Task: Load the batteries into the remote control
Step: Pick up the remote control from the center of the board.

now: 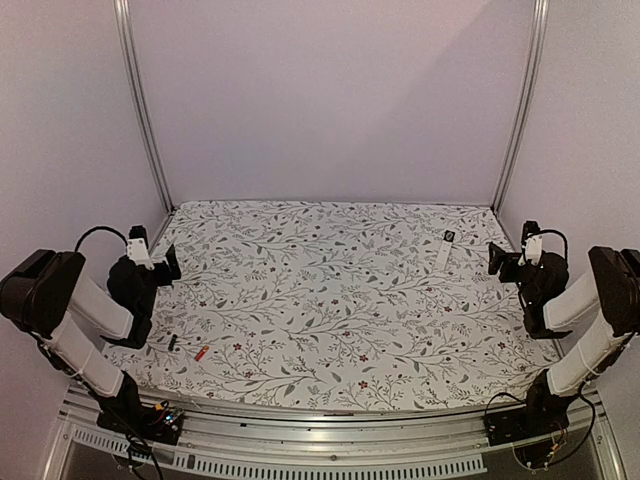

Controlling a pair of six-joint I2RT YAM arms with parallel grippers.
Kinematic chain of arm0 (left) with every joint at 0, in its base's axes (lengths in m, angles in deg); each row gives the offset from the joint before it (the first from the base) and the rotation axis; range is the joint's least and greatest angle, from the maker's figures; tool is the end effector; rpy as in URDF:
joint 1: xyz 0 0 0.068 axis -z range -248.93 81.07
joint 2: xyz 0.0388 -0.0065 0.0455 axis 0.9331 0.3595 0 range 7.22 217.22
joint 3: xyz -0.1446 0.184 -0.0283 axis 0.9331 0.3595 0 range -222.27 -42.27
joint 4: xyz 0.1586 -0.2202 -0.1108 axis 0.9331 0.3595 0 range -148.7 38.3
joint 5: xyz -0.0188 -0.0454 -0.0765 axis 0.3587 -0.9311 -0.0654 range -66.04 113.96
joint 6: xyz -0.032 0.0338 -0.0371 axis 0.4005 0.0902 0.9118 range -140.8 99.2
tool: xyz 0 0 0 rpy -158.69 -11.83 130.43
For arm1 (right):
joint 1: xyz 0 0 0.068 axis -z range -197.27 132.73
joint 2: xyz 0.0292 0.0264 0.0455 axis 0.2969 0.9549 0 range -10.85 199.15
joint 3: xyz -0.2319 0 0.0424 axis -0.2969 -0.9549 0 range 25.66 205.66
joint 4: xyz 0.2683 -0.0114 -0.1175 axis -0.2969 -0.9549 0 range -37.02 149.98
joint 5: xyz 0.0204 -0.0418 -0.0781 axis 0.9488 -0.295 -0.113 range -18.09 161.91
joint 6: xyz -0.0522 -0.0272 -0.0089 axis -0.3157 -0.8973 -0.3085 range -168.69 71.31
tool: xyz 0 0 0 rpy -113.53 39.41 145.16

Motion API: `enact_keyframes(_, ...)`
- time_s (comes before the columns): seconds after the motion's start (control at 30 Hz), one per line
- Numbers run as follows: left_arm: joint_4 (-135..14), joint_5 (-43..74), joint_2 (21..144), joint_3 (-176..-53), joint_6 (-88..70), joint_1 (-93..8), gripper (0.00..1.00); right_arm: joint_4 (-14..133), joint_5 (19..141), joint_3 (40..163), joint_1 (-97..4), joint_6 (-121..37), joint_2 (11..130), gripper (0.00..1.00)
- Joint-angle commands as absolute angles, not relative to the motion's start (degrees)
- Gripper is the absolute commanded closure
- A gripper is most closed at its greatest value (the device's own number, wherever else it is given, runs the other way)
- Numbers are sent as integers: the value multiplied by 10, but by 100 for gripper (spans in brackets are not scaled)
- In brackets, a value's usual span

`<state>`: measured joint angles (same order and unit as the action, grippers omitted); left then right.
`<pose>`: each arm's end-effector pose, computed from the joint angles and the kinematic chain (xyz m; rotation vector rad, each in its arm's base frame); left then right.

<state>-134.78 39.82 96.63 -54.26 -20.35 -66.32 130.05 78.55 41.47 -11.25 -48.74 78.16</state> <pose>0.2532 0.0004 0.0775 -0.1852 1.5853 0.1789 0.2702 -0.0235 0.0832 -0.0044 1.6250 0.0126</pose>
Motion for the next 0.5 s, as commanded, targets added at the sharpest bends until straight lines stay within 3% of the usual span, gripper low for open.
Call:
enact_keyframes(0.0, -1375, 395, 974, -548, -210, -670, 0, 1315, 793, 413, -112, -492, 784, 1)
enact_keyframes(0.13, -1372, 392, 975, -549, -209, -671, 0, 1305, 780, 414, -112, -492, 779, 1)
enact_keyframes(0.27, -1367, 380, 972, -550, -210, -677, 0, 1118, 705, 489, -112, -454, 693, 1)
enact_keyframes(0.33, -1375, 407, 961, -547, -210, -672, 0, 1051, 737, 525, -112, -433, 662, 1)
enact_keyframes(0.47, -1225, 496, 877, -589, -186, -653, 0, 849, 768, 655, -125, -361, 649, 1)
